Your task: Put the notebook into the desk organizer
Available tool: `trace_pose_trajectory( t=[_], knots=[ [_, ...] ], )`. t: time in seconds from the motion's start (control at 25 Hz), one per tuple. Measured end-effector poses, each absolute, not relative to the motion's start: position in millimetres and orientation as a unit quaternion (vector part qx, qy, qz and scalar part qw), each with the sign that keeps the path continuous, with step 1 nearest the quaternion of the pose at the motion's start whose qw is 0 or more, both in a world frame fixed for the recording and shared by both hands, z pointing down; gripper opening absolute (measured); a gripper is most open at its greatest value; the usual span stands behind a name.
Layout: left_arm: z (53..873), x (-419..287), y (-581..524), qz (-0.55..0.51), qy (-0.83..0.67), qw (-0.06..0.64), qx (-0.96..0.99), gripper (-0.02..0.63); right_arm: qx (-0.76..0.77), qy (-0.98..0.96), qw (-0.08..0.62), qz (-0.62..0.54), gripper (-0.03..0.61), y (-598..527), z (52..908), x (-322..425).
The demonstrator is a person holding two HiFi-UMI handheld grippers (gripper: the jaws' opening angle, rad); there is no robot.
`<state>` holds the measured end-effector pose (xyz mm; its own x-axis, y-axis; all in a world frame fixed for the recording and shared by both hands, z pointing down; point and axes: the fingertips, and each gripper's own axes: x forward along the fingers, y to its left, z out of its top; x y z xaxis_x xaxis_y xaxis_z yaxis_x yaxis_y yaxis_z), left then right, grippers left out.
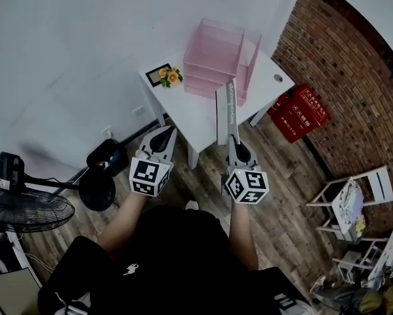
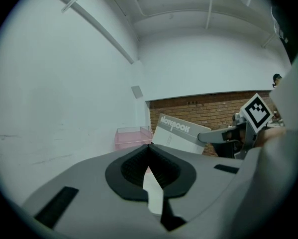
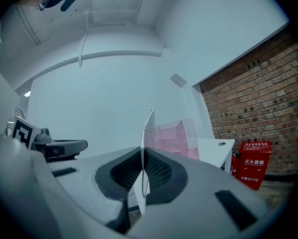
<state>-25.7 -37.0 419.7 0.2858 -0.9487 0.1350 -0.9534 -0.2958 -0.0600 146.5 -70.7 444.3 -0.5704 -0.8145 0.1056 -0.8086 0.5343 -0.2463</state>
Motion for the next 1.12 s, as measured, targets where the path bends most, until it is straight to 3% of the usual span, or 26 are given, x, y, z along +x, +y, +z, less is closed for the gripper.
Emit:
trace_pose_trajectory(
  t=[0.76, 1.12],
  knots=[
    [436, -33, -88, 0.077, -0.594, 0.039, 0.800, 0.003, -0.436, 0.879, 0.012, -0.193, 0.011, -109, 476, 135],
    [446, -43, -137, 0.081, -0.576, 0.053, 0.812, 0.003, -0.417, 0.875, 0.053, -0.239, 0.011, -145, 488, 123]
  ],
)
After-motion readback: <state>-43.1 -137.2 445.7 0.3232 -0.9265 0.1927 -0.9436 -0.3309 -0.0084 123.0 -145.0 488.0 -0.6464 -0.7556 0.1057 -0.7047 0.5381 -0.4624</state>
